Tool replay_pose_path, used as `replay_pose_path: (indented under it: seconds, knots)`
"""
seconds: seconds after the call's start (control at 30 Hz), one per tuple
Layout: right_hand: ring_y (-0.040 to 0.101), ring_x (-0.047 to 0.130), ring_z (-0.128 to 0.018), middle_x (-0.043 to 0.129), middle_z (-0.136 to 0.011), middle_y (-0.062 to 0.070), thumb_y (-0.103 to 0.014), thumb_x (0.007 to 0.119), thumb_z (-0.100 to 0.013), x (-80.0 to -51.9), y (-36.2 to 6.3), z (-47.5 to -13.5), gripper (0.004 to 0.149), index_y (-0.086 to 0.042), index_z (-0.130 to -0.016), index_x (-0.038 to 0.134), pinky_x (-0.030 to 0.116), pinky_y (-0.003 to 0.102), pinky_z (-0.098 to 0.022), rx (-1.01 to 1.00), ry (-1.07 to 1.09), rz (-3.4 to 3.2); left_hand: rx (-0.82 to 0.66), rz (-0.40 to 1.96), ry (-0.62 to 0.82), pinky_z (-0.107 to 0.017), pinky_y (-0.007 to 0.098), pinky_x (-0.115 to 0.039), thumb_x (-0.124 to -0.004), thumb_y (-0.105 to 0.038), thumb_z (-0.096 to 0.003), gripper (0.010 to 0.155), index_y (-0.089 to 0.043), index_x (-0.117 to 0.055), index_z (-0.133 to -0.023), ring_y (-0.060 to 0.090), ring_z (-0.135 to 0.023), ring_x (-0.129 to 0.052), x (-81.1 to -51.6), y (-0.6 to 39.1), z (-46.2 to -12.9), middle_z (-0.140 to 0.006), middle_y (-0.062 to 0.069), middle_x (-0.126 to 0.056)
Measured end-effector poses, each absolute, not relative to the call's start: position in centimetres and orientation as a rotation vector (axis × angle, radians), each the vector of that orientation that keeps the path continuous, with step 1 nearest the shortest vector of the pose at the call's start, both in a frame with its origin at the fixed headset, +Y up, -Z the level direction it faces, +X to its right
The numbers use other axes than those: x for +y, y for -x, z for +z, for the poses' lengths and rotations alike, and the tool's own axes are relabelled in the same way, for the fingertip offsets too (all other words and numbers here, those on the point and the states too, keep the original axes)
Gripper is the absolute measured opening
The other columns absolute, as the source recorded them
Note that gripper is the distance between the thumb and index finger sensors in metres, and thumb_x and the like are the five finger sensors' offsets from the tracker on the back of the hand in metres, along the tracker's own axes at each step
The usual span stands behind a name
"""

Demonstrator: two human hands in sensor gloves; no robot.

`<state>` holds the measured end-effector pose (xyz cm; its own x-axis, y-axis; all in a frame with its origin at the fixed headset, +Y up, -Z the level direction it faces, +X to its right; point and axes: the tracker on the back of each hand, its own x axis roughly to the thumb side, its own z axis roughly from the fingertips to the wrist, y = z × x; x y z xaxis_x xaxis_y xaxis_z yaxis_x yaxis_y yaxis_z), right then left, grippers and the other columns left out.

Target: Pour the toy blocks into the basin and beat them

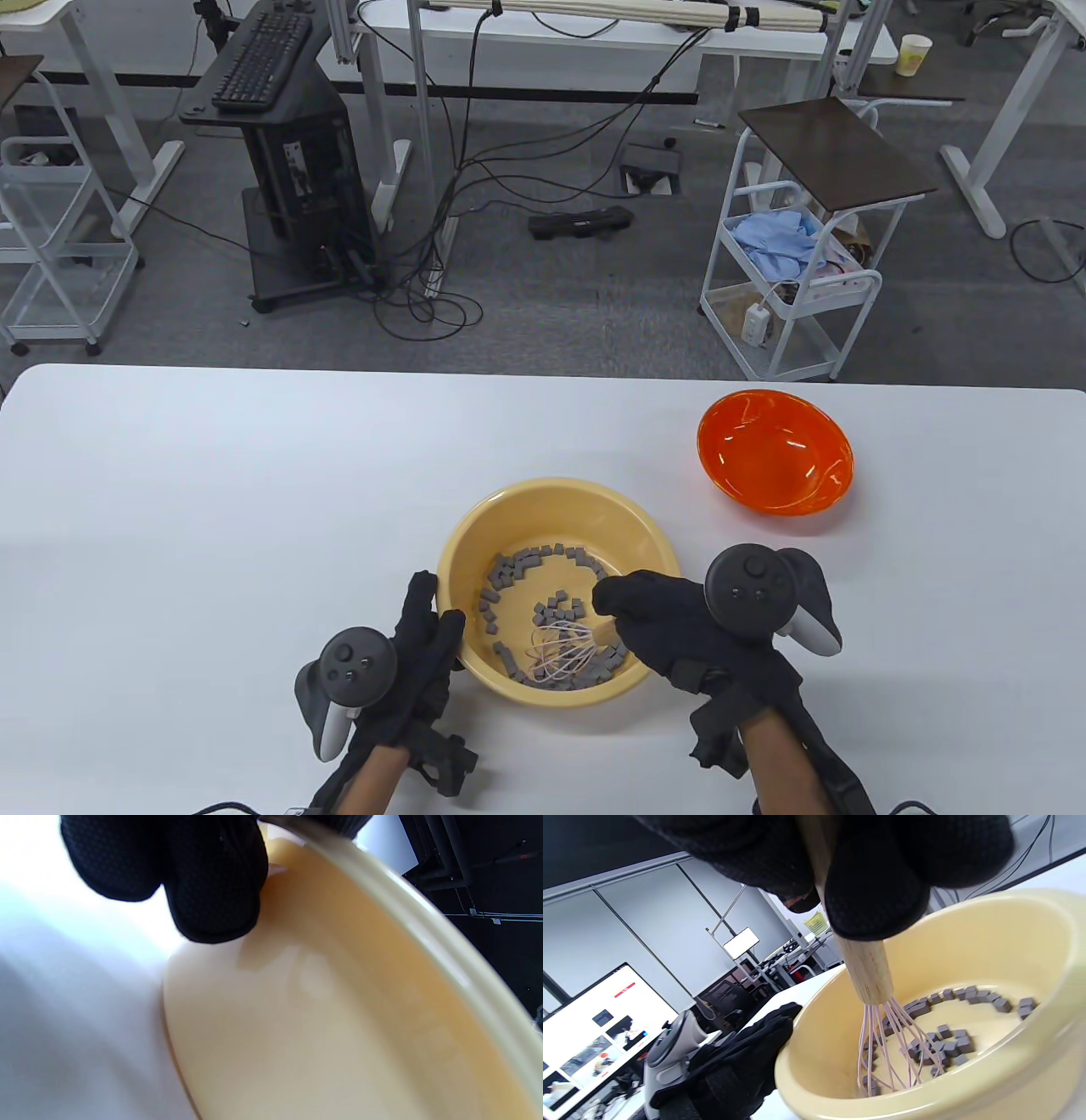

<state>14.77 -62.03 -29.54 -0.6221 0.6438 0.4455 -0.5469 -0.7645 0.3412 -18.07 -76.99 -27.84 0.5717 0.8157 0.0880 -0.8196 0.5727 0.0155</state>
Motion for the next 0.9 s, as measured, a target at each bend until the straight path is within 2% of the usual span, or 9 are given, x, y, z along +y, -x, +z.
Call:
replay_pose_path:
  seconds: [0.27,0.53,0.9]
  knots:
    - [0.034,0.092,-0.04,0.08,-0.098,0.027,-0.015,0.078,-0.066,-61.2,-15.7,-29.1,0.035,-0.009,-0.1,0.075,0.08,0.047,-0.037,0.097,-0.629,2.51,-0.074,0.961,-0.054,-0.055,0.057,-0.082,-0.058,-0.032,-0.0698,0.065,0.006,-0.033,-0.115,0.023,-0.06,-0.102,-77.0,18.1,-27.8,-0.085,0.026,-0.083]
    - [0.043,0.093,-0.053,0.077,-0.102,0.026,-0.013,0.077,-0.067,-61.7,-15.4,-29.3,0.036,-0.01,-0.103,0.072,0.079,0.055,-0.048,-0.07,-0.547,2.651,-0.074,0.96,-0.054,-0.055,0.057,-0.082,-0.058,-0.032,-0.0698,0.065,0.006,-0.033,-0.115,0.023,-0.06,-0.102,-77.0,18.1,-27.8,-0.085,0.026,-0.083]
    - [0.05,0.087,-0.071,0.064,-0.109,0.031,-0.012,0.073,-0.068,-63.7,-14.0,-30.4,0.039,-0.008,-0.107,0.066,0.072,0.062,-0.06,0.067,-0.587,2.587,-0.076,0.964,-0.051,-0.055,0.057,-0.082,-0.058,-0.032,-0.0698,0.065,0.006,-0.033,-0.115,0.023,-0.06,-0.102,-77.0,18.1,-27.8,-0.085,0.026,-0.083]
